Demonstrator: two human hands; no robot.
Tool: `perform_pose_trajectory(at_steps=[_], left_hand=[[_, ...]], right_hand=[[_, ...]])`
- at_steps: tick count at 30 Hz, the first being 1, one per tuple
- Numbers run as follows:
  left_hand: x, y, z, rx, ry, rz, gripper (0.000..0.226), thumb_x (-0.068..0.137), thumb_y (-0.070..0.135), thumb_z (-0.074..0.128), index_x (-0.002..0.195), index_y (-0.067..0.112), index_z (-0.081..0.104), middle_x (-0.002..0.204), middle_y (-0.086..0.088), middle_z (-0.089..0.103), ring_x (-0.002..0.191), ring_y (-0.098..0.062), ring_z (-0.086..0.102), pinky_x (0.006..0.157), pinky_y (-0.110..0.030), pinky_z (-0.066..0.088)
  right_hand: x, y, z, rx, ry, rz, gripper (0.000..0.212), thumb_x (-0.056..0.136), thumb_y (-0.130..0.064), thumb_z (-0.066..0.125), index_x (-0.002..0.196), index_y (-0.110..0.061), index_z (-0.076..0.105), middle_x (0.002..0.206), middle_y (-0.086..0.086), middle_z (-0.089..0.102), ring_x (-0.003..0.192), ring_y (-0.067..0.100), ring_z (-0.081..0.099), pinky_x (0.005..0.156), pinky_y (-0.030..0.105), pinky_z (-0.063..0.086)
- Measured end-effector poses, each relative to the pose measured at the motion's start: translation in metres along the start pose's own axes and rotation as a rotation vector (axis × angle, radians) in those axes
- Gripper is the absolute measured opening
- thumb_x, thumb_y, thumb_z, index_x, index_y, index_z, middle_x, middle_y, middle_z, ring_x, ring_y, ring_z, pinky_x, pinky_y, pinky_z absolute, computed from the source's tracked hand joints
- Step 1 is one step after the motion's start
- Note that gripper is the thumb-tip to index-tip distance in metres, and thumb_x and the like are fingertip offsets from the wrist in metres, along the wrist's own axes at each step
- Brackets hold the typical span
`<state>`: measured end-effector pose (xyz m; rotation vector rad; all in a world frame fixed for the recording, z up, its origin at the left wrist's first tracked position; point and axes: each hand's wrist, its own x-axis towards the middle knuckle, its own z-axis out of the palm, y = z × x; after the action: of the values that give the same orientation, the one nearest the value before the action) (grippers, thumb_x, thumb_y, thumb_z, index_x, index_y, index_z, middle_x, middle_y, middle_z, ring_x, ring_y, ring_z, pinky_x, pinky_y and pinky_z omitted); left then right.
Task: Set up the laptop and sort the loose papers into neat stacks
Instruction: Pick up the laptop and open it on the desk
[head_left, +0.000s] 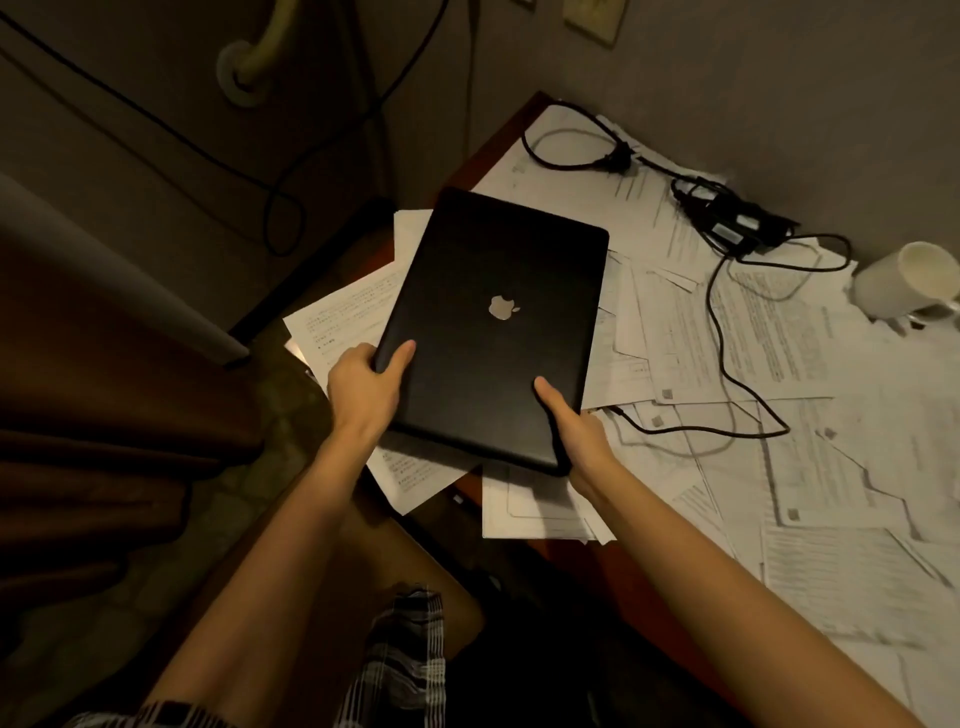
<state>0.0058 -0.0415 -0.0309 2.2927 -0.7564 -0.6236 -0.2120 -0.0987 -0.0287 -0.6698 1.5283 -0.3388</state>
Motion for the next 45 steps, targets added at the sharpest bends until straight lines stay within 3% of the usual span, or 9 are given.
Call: perform_pose_trajectory(at_steps=[6, 14, 19, 22, 25, 30, 36, 41, 45], left_hand=[[-0.038, 0.028, -0.015, -0.058, -0.004, 0.207, 0.026, 0.091, 0.036, 0.060, 0.089, 0.010, 0.056, 0.089, -0.001, 0.053, 0.081, -0.010, 0.047, 0.057, -0.004, 0.033], [-0.053, 0.078, -0.015, -0.022, -0.276, 0.597, 0.036, 0.083, 0.050, 0.065, 0.087, 0.014, 0.061, 0.084, 0.000, 0.056, 0.075, -0.010, 0.049, 0.064, -0.017, 0.036], [-0.078, 0.130, 0.015, 0.134, -0.461, 0.880, 0.057, 0.075, 0.067, 0.049, 0.089, 0.014, 0.063, 0.084, 0.003, 0.055, 0.076, -0.012, 0.050, 0.065, -0.022, 0.041], [-0.102, 0.150, 0.046, 0.259, -0.478, 1.009, 0.048, 0.084, 0.060, 0.054, 0.102, 0.017, 0.065, 0.092, 0.007, 0.053, 0.084, -0.014, 0.054, 0.067, -0.026, 0.039], [-0.130, 0.162, 0.074, 0.373, -0.485, 1.093, 0.041, 0.092, 0.052, 0.049, 0.115, 0.020, 0.061, 0.104, 0.004, 0.056, 0.095, -0.016, 0.054, 0.069, -0.028, 0.037], [-0.156, 0.153, 0.110, 0.433, -0.573, 1.075, 0.052, 0.094, 0.040, 0.051, 0.140, 0.018, 0.042, 0.133, -0.007, 0.050, 0.120, -0.026, 0.045, 0.095, -0.037, 0.039], [-0.158, 0.100, 0.128, 0.457, -0.739, 0.869, 0.084, 0.093, 0.046, 0.051, 0.153, 0.014, 0.002, 0.160, -0.009, 0.006, 0.146, -0.024, 0.011, 0.117, -0.036, 0.015], [-0.156, 0.056, 0.135, 0.613, -0.853, 0.690, 0.085, 0.093, 0.060, 0.026, 0.150, 0.010, -0.012, 0.159, -0.007, -0.011, 0.147, -0.020, -0.004, 0.120, -0.044, 0.003], [-0.153, 0.030, 0.151, 0.834, -0.890, 0.772, 0.094, 0.075, 0.079, -0.005, 0.148, 0.020, -0.020, 0.154, -0.007, -0.030, 0.140, -0.019, -0.029, 0.115, -0.043, -0.018]], right_hand=[[-0.036, 0.000, -0.031, 0.368, -0.150, -0.158, 0.058, 0.074, -0.035, 0.073, 0.123, -0.008, 0.060, 0.115, 0.008, 0.068, 0.109, 0.024, 0.064, 0.096, 0.037, 0.049], [-0.091, 0.003, -0.108, 0.736, -0.254, -0.107, 0.041, 0.085, -0.028, 0.061, 0.121, -0.010, 0.061, 0.121, 0.011, 0.065, 0.115, 0.026, 0.060, 0.101, 0.039, 0.044], [-0.119, 0.049, -0.160, 1.029, -0.179, -0.012, 0.052, 0.082, -0.037, 0.066, 0.124, -0.008, 0.062, 0.130, 0.018, 0.058, 0.119, 0.032, 0.057, 0.105, 0.045, 0.041], [-0.136, 0.080, -0.178, 1.186, -0.044, 0.042, 0.068, 0.071, -0.038, 0.080, 0.130, -0.013, 0.057, 0.126, 0.019, 0.060, 0.117, 0.037, 0.057, 0.106, 0.048, 0.039], [-0.145, 0.109, -0.190, 1.260, 0.174, 0.159, 0.076, 0.060, -0.043, 0.083, 0.127, -0.019, 0.058, 0.114, 0.016, 0.064, 0.107, 0.036, 0.060, 0.093, 0.049, 0.048], [-0.143, 0.145, -0.191, 1.352, 0.206, 0.281, 0.083, 0.059, -0.054, 0.082, 0.132, -0.024, 0.055, 0.121, 0.020, 0.059, 0.108, 0.043, 0.055, 0.102, 0.058, 0.038], [-0.140, 0.167, -0.188, 1.446, 0.215, 0.250, 0.063, 0.065, -0.051, 0.078, 0.117, -0.018, 0.066, 0.121, 0.018, 0.063, 0.113, 0.040, 0.056, 0.104, 0.058, 0.036], [-0.134, 0.186, -0.188, 1.402, 0.320, 0.304, 0.069, 0.054, -0.054, 0.081, 0.113, -0.021, 0.070, 0.116, 0.014, 0.067, 0.110, 0.038, 0.058, 0.103, 0.057, 0.037], [-0.136, 0.194, -0.197, 1.460, 0.346, 0.271, 0.056, 0.065, -0.058, 0.073, 0.105, -0.019, 0.070, 0.113, 0.013, 0.066, 0.109, 0.035, 0.058, 0.105, 0.055, 0.036]])
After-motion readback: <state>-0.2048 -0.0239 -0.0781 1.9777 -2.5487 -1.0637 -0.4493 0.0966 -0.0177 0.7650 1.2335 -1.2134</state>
